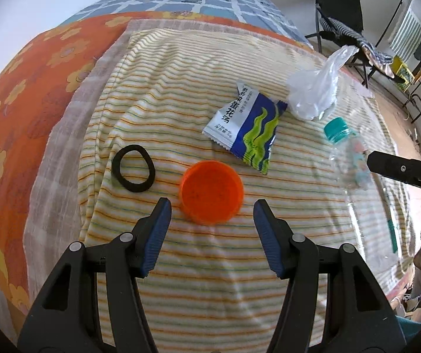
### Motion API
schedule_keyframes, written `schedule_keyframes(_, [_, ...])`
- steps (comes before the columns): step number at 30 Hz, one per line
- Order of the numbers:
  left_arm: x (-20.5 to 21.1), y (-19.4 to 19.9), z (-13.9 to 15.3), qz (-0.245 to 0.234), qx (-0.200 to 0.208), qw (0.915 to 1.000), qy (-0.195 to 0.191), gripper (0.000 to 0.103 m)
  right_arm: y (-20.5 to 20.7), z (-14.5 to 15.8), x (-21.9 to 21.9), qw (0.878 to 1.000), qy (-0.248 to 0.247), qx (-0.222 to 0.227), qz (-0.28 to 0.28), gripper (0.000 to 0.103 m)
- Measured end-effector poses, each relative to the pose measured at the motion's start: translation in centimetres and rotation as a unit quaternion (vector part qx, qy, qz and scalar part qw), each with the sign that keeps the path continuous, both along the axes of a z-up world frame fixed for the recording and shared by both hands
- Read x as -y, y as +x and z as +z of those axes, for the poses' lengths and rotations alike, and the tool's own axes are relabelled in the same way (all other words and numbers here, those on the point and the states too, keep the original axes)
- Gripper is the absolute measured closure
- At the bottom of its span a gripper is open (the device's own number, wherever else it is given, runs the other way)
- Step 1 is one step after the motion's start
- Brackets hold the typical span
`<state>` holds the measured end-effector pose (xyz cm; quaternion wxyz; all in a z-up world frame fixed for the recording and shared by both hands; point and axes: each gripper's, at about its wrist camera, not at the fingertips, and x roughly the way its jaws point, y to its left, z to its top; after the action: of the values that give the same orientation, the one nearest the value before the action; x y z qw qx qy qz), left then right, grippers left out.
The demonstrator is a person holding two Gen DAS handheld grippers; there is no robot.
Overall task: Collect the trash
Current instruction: 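Grasp the orange cap with the left gripper while the right grasps the water bottle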
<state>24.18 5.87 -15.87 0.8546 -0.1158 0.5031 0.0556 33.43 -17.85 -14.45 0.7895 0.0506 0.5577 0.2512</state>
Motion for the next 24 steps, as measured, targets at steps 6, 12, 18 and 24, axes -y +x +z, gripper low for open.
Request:
schedule_keyframes(6, [-0.1,0.5,-0.8,-0.002,-0.005,1.0000,0.001,0.051,-0.1,-0.9,-1.5,0.999,-0.032,0.005,0.021,0.025])
schedule_keyframes(12, [0.0,0.8,-0.8,-0.010,-0.004,0.9999,0.004,0.055,-0.1,-1.4,-2.2,0.999,-0.046,0.004,0.030,0.046])
schedule_keyframes(18, [0.5,0.0,-0.1,-0.021,0.004,0.9997,0.011,0.055,-0.9,-0.8,-1.6,0.999,-0.031,0.009,0.029,0.047])
schedule_keyframes(24, [1.3,-1.7,1.9,-0.037,0.026,0.9989,0.014,0.055,-2.3,1.5,-0.3,0.999,-0.006,0.034,0.019,0.047])
